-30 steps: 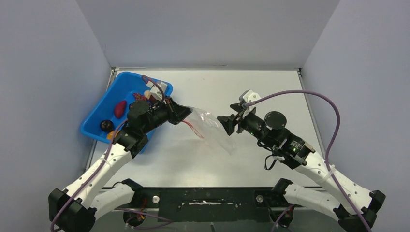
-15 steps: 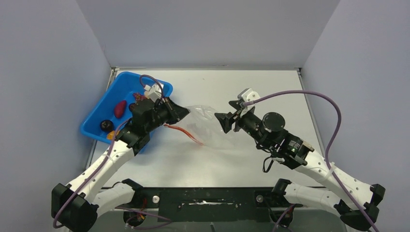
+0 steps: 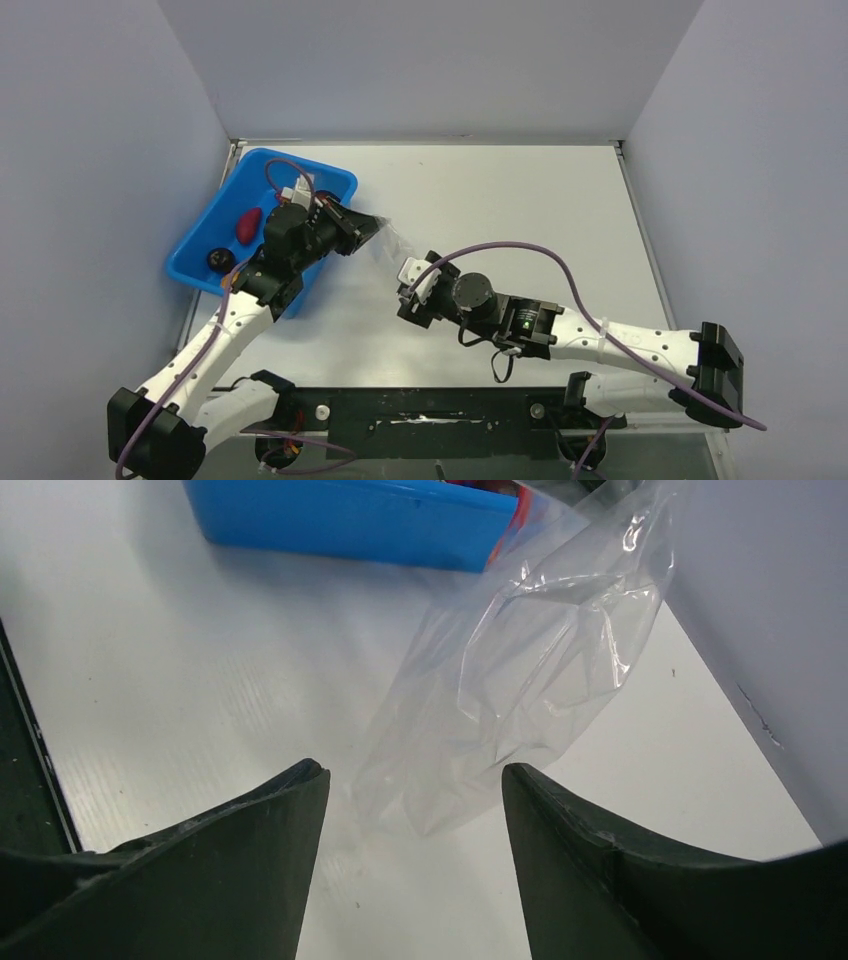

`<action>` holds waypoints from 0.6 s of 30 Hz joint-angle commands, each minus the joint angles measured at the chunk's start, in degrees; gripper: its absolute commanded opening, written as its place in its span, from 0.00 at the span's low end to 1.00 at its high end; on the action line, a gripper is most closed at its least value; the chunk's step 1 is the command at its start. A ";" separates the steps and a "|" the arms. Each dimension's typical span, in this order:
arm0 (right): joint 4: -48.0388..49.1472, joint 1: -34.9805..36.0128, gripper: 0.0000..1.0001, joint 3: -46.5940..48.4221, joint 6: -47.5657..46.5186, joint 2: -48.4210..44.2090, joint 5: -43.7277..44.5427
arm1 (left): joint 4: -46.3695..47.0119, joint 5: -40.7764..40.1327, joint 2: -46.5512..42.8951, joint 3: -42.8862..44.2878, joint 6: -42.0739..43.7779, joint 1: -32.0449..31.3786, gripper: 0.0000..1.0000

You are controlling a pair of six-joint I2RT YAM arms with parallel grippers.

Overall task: Place the food in the zip-top bag and seal the zipper
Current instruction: Pick up the zipper food storage bag at the center of the board.

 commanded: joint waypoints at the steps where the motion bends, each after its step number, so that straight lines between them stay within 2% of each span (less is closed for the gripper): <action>1: 9.21 0.65 0.64 0.28 -3.40 -0.60 5.32 | 2.74 1.95 -2.28 -0.37 -4.89 1.52 0.00; 5: 8.57 0.63 0.61 1.45 -1.99 -3.13 11.74 | 0.30 0.21 -2.30 -0.19 -4.69 1.88 0.00; 9: 4.22 0.63 0.61 4.62 6.05 -7.36 7.17 | 2.04 0.12 -2.15 -0.23 -6.04 1.92 0.00; 13: 7.84 0.70 0.61 1.72 9.83 -11.38 -0.17 | 2.72 0.12 -1.07 0.72 -8.57 2.09 0.00; 18: 12.66 0.82 0.62 -1.51 9.50 -12.71 -2.79 | 1.28 0.24 0.64 1.42 -12.69 2.25 0.00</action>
